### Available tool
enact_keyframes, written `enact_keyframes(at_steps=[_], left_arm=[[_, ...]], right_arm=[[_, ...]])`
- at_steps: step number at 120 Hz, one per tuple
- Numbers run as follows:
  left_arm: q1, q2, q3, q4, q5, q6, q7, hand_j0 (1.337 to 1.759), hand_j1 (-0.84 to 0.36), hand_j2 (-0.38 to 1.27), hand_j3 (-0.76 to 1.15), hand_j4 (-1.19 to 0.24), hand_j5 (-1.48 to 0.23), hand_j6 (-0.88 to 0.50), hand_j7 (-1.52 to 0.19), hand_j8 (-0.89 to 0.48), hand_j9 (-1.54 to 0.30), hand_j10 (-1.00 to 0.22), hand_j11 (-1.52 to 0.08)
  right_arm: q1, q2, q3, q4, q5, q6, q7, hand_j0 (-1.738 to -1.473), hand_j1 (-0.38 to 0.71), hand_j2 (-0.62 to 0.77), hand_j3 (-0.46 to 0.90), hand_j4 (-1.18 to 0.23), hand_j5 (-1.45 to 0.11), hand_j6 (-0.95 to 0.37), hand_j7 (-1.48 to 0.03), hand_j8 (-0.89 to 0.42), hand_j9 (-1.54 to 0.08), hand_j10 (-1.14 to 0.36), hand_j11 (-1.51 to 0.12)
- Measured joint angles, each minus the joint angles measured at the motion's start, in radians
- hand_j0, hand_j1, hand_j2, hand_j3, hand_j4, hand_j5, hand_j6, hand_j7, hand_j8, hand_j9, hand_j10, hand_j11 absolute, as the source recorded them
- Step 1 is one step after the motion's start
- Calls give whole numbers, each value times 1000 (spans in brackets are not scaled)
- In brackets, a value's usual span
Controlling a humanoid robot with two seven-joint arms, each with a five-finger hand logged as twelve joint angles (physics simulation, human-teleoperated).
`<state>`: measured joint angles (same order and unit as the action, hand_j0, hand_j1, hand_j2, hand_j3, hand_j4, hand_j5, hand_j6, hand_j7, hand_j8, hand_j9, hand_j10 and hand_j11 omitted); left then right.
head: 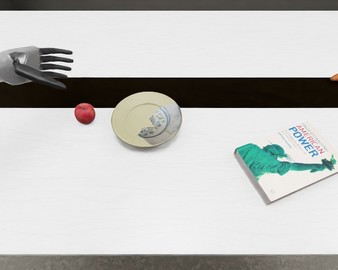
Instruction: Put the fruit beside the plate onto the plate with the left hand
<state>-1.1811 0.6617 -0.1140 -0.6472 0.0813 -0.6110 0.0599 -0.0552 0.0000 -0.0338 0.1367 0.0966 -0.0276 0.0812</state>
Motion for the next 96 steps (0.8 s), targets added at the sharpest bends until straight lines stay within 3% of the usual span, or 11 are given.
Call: enact_keyframes(at_steps=[14, 30, 50, 65, 77, 84, 89, 96], left_arm=[[-3, -6, 0, -1, -1, 0, 0, 1658, 54, 51, 0, -247, -321, -247, -321, -247, -321, -247, -321], [-65, -31, 4, -8, 22, 0, 0, 1658, 54, 51, 0, -247, -321, -247, -321, -247, -321, -247, -321], [-183, -40, 9, -25, 281, 0, 1, 1658, 54, 51, 0, -248, -321, -248, -321, -247, -321, -247, -321], [-219, -36, 11, -67, 490, 0, 9, 1658, 54, 51, 0, -248, -321, -248, -321, -248, -321, -247, -321], [-210, -8, 16, -160, 601, 0, 53, 1658, 54, 51, 0, -249, -322, -249, -321, -249, -321, -248, -321], [-221, 75, 39, -264, 629, 0, 78, 1658, 53, 51, 0, -250, -322, -250, -322, -250, -322, -249, -322], [-265, 145, 80, -364, 627, 9, 104, 1658, 54, 52, 0, -250, -322, -251, -322, -250, -322, -250, -322], [-377, 163, 185, -480, 597, 69, 132, 1658, 53, 52, 0, -250, -323, -251, -322, -250, -322, -250, -322]], right_arm=[[-1, 0, -1, 0, 0, 0, 0, -1658, -310, -7, 0, -33, -43, -33, -43, -33, -43, -33, -43], [-2, 0, -2, 3, 0, 1, -6, -1658, -310, -7, 0, -33, -43, -33, -43, -33, -43, -33, -43], [-3, 0, -3, 4, 0, 1, -9, -1658, -310, -7, 0, -33, -43, -33, -43, -33, -43, -33, -43], [-3, 0, -3, 5, 0, 1, -9, -1658, -310, -7, 0, -33, -43, -33, -43, -33, -43, -33, -43], [-3, 0, -3, 5, 0, 1, -9, -1658, -310, -6, 0, -33, -43, -33, -43, -33, -43, -33, -43], [-3, 0, -3, 5, 0, 1, -10, -1658, -310, -6, 0, -33, -43, -33, -43, -33, -43, -33, -43], [-3, 0, -3, 4, 0, 1, -9, -1658, -310, -7, 0, -33, -43, -33, -43, -33, -43, -33, -43], [-3, 0, -3, 5, 0, 1, -9, -1658, -310, -7, 0, -33, -43, -33, -43, -33, -43, -33, -43]])
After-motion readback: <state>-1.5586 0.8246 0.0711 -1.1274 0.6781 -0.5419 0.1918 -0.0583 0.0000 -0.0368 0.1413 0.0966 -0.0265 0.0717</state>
